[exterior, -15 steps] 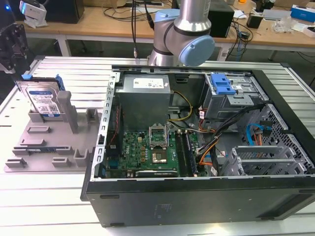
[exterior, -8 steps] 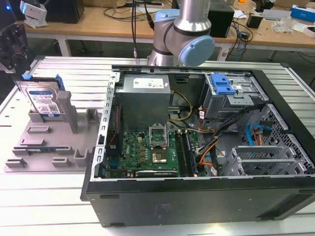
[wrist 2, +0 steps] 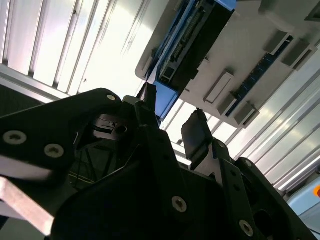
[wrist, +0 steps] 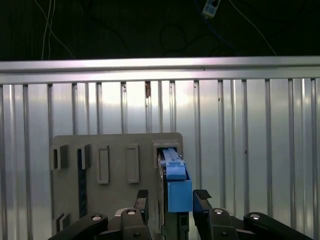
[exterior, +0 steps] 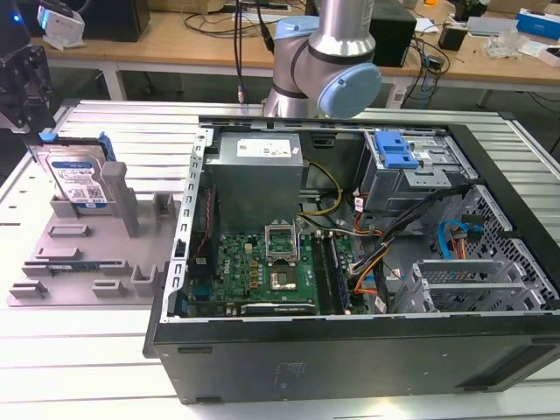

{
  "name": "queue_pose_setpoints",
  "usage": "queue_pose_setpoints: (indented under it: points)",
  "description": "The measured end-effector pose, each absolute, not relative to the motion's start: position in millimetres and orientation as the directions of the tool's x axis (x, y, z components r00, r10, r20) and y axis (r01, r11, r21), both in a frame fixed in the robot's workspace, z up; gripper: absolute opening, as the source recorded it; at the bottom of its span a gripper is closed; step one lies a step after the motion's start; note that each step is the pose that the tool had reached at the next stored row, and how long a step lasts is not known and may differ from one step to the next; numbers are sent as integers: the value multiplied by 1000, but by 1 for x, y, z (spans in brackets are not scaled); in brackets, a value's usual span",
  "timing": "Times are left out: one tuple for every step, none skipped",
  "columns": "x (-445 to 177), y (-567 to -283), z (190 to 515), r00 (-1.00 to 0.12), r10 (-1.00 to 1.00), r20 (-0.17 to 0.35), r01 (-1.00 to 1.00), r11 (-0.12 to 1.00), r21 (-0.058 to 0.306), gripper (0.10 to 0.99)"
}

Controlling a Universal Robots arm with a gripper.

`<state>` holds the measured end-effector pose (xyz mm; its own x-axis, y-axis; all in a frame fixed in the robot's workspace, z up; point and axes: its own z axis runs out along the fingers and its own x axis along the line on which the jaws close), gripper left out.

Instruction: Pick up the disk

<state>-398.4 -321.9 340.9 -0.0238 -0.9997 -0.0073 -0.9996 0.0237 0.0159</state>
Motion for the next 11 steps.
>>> queue_pose_setpoints:
  points:
    - [-398,-322,340,-24,-1000,-7,-1000,24,16,482]
    - [-399,-321,339,-24,-1000,-7,-1000,24,16,482]
    - [-398,-321,338,-24,-1000,-7,-1000,24,16,482]
    - [-398,-320,338,-24,-1000,-7,-1000,24,16,482]
    - [-399,-320,336,-24,-1000,-7,-1000,24,16,482]
    - [-399,-319,336,-24,-1000,-7,-1000,24,16,482]
    - [-399,-319,334,-24,-1000,-7,-1000,23,16,482]
    - [-399,-319,333,-24,-1000,-7,-1000,24,16,482]
    - [-399,-319,333,-24,-1000,-7,-1000,24,16,482]
    - [-399,-319,332,-24,-1000,-7,-1000,24,16,482]
    - [-399,-319,331,-24,-1000,-7,-1000,24,16,482]
